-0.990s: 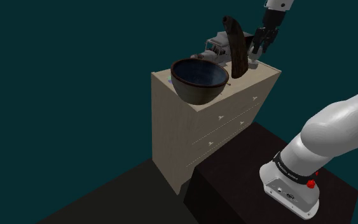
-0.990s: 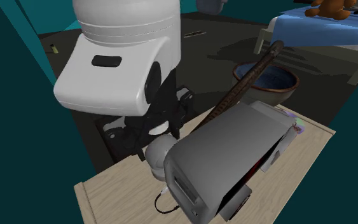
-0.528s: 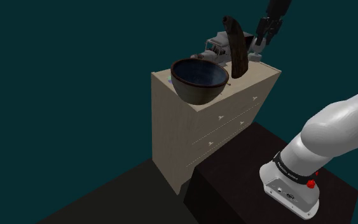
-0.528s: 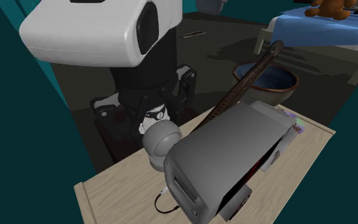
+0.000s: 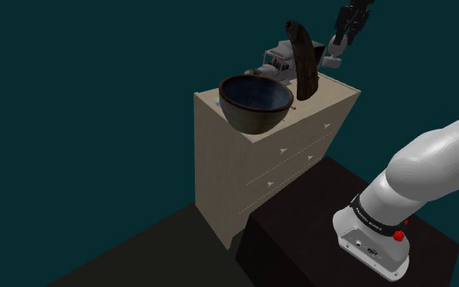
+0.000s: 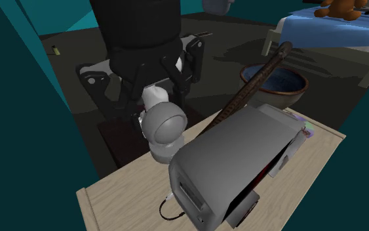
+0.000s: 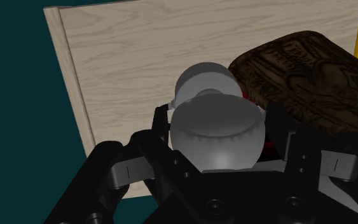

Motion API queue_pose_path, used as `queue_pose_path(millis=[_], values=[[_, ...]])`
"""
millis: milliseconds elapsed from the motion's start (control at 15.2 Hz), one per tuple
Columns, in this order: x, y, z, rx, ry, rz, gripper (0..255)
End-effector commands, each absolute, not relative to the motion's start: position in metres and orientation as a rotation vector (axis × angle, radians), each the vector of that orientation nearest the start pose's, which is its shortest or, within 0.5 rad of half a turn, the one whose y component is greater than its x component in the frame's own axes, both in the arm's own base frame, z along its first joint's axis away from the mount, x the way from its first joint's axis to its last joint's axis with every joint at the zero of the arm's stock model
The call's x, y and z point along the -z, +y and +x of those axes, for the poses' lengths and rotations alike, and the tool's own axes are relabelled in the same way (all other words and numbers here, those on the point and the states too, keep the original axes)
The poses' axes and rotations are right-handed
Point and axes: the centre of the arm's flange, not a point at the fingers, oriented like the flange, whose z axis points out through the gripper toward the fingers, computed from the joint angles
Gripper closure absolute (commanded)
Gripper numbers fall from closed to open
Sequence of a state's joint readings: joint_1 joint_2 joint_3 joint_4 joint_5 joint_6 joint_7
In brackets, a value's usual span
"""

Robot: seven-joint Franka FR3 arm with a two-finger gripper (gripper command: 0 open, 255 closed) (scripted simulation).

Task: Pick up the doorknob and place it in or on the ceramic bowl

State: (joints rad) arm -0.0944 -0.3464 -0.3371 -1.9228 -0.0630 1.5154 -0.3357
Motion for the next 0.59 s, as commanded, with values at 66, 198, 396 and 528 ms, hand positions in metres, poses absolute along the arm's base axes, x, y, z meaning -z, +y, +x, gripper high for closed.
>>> queue_pose_path(millis=[66,198,396,528], values=[[-0.632,-0.213,0.389,-0.085,0.113,-3.063,255],[-0.643,-0.213,0.389,-0.085,0.113,-3.063,255],[-0.644,-0.187,0.389,-0.085,0.113,-3.063,255],[-0.644,-0.160,0.389,-0.085,0.113,-3.063,255]])
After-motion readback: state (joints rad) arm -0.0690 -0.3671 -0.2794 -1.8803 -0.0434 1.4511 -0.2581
